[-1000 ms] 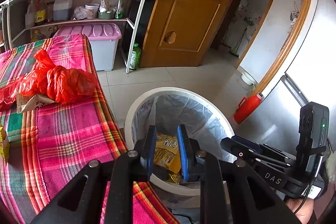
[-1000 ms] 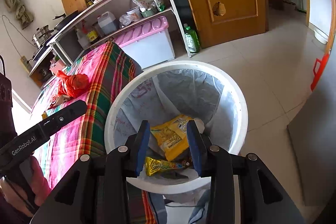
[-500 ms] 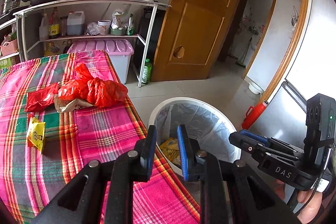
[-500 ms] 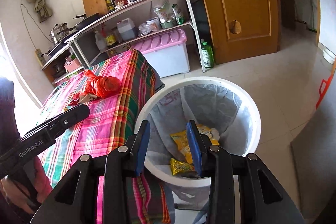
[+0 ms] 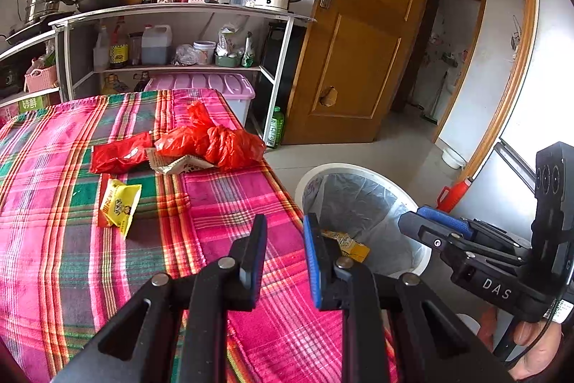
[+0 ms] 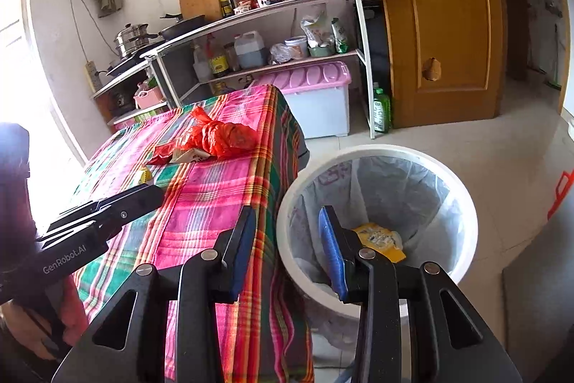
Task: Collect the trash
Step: 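Move both open tools back over the table, then grasp the yellow snack packet with the left tool while the right tool grasps the red plastic bag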
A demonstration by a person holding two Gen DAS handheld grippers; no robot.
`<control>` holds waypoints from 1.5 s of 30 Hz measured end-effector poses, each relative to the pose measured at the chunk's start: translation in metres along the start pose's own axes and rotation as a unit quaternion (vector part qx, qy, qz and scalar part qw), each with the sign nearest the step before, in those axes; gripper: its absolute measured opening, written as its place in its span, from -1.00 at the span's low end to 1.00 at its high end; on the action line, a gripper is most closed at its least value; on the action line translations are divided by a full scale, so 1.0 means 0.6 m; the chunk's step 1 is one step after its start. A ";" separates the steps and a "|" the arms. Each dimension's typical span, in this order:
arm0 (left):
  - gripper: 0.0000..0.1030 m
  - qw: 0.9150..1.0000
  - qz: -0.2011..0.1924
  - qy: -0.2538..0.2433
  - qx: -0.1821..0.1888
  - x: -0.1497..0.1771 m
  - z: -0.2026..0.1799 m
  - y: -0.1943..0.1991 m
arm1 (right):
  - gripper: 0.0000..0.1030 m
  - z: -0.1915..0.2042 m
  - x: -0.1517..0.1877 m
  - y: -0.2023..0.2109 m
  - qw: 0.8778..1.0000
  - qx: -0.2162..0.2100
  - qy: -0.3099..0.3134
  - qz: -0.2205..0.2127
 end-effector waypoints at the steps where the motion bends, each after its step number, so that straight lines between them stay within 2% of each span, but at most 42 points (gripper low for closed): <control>1: -0.58 1.000 0.000 0.002 -0.003 0.002 0.005 0.003 | -0.23 0.005 0.001 -0.001 1.000 -0.003 0.001 0.001; 19: -0.44 0.998 0.002 0.042 -0.047 0.045 0.098 0.047 | -0.18 0.058 0.015 -0.026 0.998 -0.042 0.027 0.030; 30: -0.05 0.996 -0.006 0.062 -0.069 0.040 0.143 0.058 | -0.17 0.097 0.004 -0.046 0.996 -0.057 0.052 0.037; 45: 0.07 0.995 0.013 0.059 -0.084 0.013 0.189 0.010 | -0.11 0.125 -0.035 -0.092 0.995 -0.061 0.074 0.039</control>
Point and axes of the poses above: each gripper's, at about its wrist camera, not at the fingertips, and y roughly against the way its jaws point, z to its left, x to its underside, the point moved 4 cm from there along -y, roughly the way its jaws point, and after that the axes turned 2 degrees about -y, right-handed, at the moved point
